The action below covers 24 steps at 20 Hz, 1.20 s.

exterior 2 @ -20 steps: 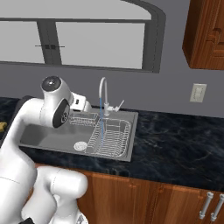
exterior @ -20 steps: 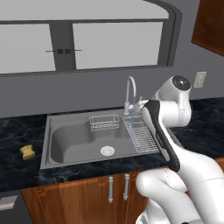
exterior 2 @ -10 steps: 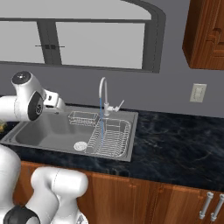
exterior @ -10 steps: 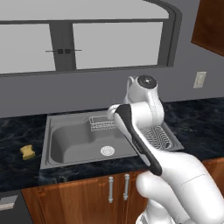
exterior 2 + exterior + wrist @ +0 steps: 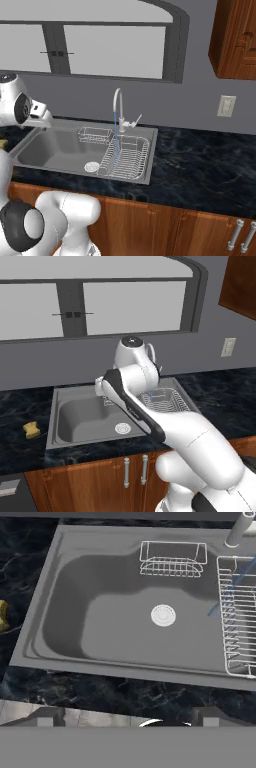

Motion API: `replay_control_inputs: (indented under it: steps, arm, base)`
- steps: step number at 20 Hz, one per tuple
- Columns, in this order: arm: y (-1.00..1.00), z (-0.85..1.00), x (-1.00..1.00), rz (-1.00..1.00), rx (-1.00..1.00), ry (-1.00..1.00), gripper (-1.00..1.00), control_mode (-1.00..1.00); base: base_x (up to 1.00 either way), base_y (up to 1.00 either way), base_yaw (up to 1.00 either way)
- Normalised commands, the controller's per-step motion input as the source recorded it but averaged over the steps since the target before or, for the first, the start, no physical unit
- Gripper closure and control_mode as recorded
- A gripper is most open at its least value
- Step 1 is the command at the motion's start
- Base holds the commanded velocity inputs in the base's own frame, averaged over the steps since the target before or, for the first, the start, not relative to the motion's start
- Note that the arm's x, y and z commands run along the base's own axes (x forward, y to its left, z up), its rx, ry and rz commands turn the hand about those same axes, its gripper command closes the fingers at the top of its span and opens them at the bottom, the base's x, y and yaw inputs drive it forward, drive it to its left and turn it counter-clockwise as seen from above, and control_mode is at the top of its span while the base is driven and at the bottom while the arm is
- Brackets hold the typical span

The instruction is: Soak the sponge with water for a few seconds and then drop it inside the sink.

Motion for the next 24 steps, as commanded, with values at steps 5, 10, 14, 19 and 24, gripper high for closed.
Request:
replay_control_inputs:
  steps: [5, 10, 14, 19, 24]
  arm:
    - [0.56, 0.00, 0.08, 0.00, -0.03, 0.33, -1.00, -1.00]
    - [0.43, 0.00, 0.08, 0.00, -0.09, 0.28, -1.00, -1.00]
    - [0.44, -0.11, 0.01, 0.00, -0.10, 0.06, -1.00, -1.00]
    - [0.46, -0.29, 0.00, 0.00, -0.01, 0.00, -1.00, -1.00]
    - [0.46, -0.53, 0.02, 0.00, 0.05, 0.00, -1.00, -1.00]
  base:
    - [0.00, 0.00, 0.00]
    - [0.00, 0.00, 0.00]
    - [0.00, 0.00, 0.00]
    - [0.00, 0.00, 0.00]
    - [0.00, 0.00, 0.00]
